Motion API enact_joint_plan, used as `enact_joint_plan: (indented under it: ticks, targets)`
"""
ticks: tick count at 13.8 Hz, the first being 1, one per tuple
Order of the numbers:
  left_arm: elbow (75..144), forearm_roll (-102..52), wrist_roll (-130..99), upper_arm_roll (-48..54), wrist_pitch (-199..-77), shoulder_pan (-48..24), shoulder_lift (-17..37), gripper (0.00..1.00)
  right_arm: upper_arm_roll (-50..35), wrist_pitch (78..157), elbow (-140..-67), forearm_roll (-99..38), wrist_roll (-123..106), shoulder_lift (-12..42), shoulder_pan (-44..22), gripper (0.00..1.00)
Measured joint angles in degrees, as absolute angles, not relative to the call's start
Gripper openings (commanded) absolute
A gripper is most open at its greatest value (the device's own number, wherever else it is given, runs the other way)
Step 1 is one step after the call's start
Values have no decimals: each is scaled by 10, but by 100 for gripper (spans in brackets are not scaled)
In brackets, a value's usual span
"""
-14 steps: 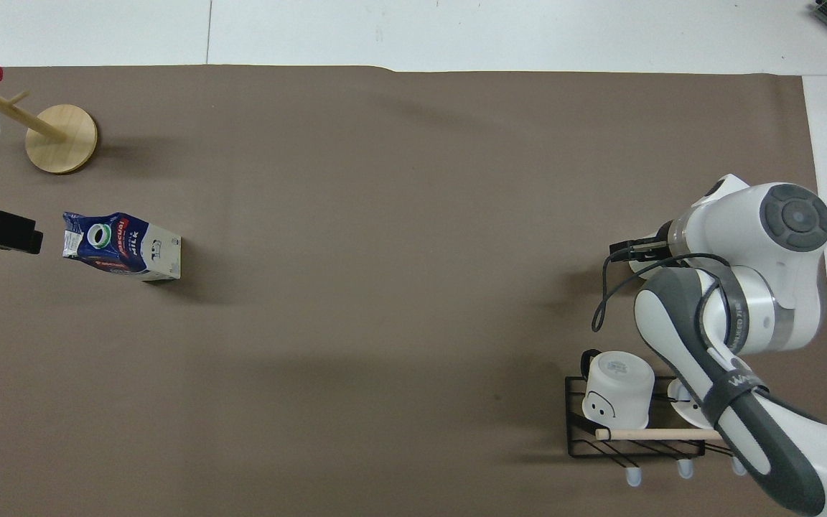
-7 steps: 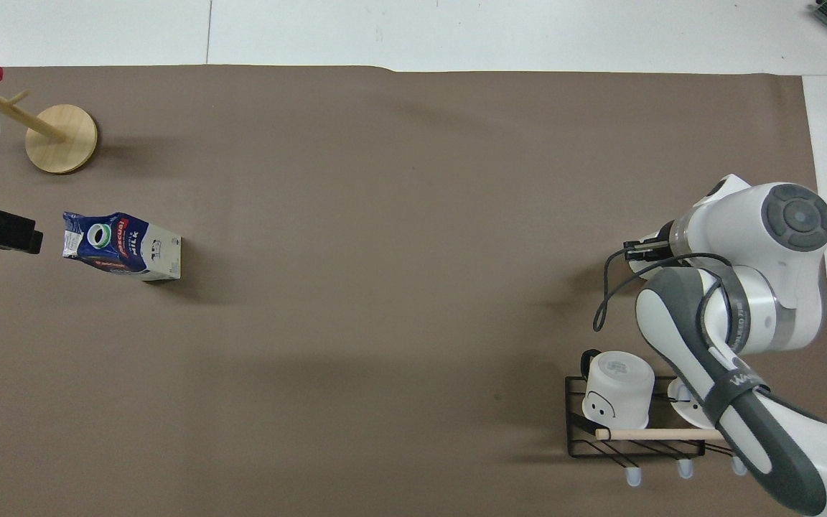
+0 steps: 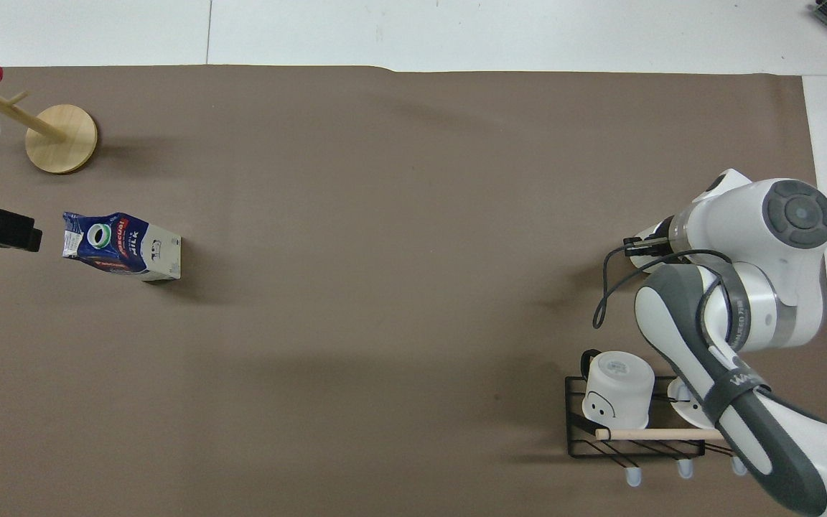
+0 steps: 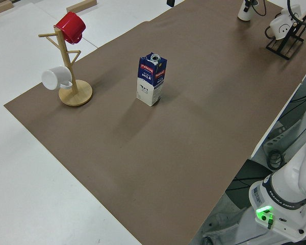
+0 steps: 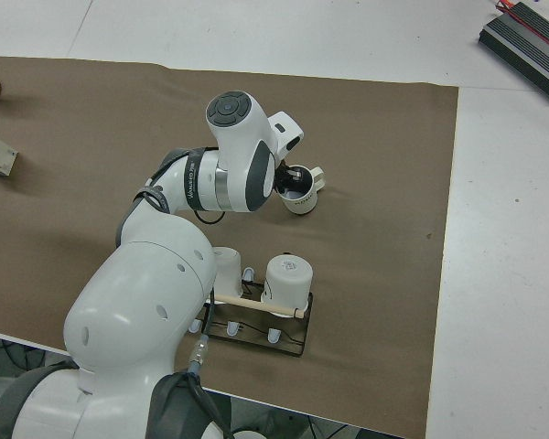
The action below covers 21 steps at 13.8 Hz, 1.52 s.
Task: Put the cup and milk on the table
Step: 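Carry the mug with the right gripper toward the table's middle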
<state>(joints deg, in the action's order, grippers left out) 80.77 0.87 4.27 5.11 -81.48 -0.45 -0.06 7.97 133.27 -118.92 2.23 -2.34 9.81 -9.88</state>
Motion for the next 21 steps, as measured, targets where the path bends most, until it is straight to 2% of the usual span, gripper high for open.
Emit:
enact_joint_plan:
  ticks: [8,13,21]
  targets:
    - [808,9,43,51,-815,-4,-1,100,79,1189,-1089,22,5,63,-156,0]
    - [808,9,43,51,-815,-4,-1,100,74,1197,-1076,21,171,76,-256,0]
    - [808,9,43,51,-815,-4,-1,100,72,1253,-1036,16,373,157,-372,0]
